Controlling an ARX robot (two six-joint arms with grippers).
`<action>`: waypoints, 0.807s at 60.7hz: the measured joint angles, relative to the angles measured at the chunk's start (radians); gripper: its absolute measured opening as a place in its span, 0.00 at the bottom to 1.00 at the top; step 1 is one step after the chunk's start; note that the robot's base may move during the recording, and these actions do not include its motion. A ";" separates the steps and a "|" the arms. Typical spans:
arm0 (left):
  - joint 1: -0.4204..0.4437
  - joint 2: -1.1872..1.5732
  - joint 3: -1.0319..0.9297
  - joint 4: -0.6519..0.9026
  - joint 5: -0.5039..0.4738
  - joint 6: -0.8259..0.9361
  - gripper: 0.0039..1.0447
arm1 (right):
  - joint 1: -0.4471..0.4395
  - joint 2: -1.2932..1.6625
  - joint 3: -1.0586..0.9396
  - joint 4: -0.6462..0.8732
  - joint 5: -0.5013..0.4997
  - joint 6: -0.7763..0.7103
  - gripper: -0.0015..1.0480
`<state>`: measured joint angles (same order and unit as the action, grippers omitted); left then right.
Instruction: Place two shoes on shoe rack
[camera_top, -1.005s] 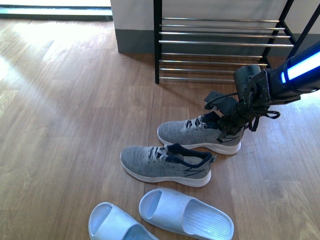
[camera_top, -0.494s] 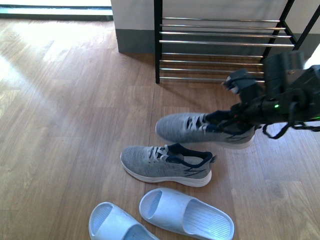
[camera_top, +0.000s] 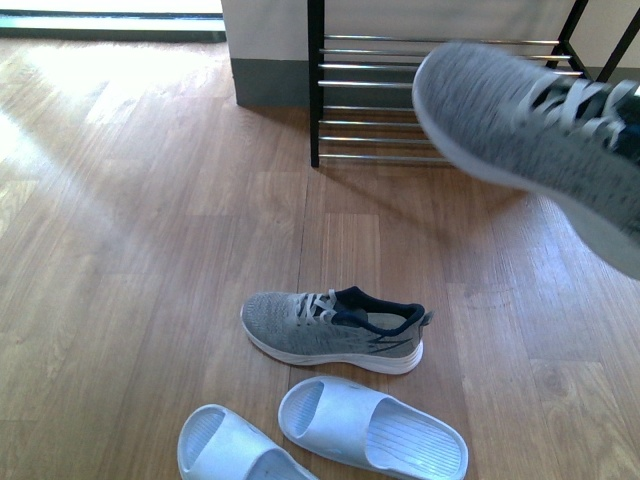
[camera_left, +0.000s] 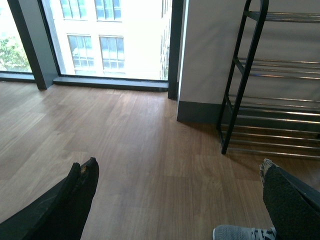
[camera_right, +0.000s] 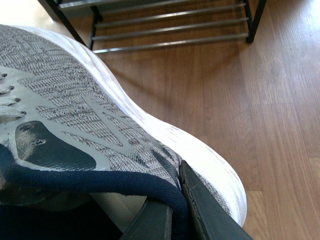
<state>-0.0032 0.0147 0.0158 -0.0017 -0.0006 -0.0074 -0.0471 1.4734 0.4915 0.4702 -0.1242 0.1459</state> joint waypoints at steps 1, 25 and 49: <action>0.000 0.000 0.000 0.000 0.000 0.000 0.91 | -0.005 -0.017 -0.004 -0.006 -0.003 0.003 0.01; 0.000 0.000 0.000 0.000 0.000 0.000 0.91 | -0.191 -0.420 -0.169 -0.118 -0.171 0.072 0.01; 0.000 0.000 0.000 0.000 -0.003 0.000 0.91 | -0.194 -0.425 -0.172 -0.118 -0.180 0.079 0.01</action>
<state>-0.0032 0.0147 0.0154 -0.0017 -0.0036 -0.0078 -0.2409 1.0485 0.3199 0.3519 -0.3042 0.2253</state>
